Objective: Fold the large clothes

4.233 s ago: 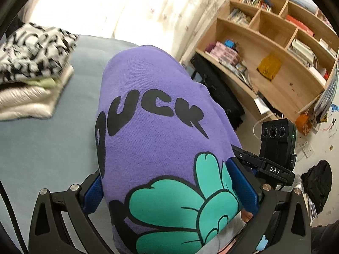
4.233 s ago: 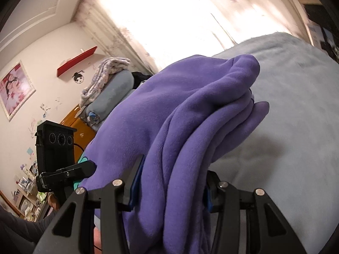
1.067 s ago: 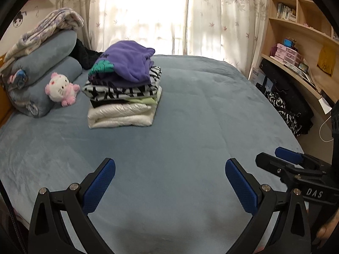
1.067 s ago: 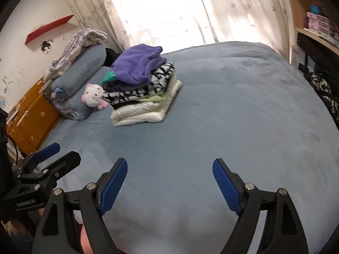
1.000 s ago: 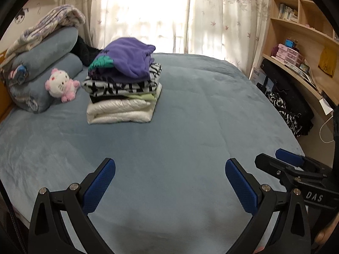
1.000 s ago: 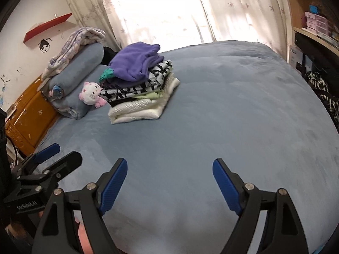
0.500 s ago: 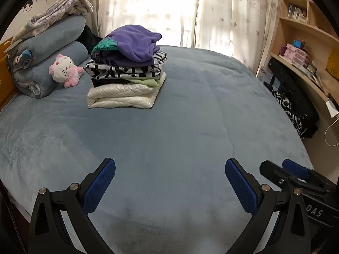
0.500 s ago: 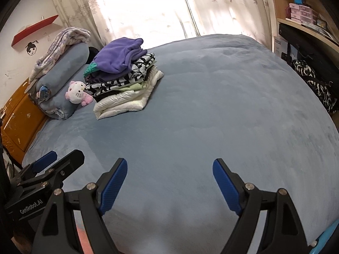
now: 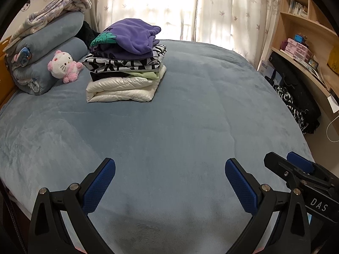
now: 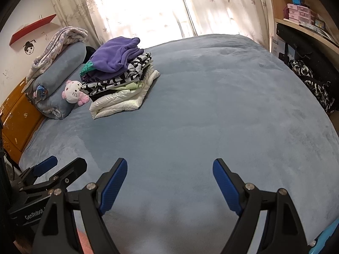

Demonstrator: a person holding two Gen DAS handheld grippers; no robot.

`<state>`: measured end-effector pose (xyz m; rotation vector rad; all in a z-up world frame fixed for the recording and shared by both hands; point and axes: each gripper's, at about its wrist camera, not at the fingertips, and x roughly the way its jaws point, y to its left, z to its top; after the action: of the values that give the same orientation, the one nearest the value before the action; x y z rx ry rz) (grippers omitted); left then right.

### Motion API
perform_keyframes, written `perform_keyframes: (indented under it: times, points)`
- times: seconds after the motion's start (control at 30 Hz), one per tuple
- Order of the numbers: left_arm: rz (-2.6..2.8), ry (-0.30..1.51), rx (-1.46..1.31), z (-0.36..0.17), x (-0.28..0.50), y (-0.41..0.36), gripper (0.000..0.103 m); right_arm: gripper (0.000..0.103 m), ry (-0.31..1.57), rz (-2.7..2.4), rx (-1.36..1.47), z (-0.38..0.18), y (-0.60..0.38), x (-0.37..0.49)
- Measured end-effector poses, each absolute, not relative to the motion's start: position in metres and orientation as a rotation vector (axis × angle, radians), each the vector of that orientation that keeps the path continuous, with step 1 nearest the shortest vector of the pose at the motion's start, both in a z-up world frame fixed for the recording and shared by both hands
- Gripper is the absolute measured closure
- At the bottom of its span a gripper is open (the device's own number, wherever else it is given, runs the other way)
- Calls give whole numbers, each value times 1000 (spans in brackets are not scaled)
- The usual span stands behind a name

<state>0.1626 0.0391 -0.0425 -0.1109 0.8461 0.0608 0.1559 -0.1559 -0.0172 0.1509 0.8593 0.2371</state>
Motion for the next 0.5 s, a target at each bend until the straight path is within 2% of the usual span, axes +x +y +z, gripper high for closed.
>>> perform_keyframes:
  times: [0.5]
  points:
    - [64, 852, -100, -44, 162, 38, 1, 20, 869, 228, 139, -19, -155, 157]
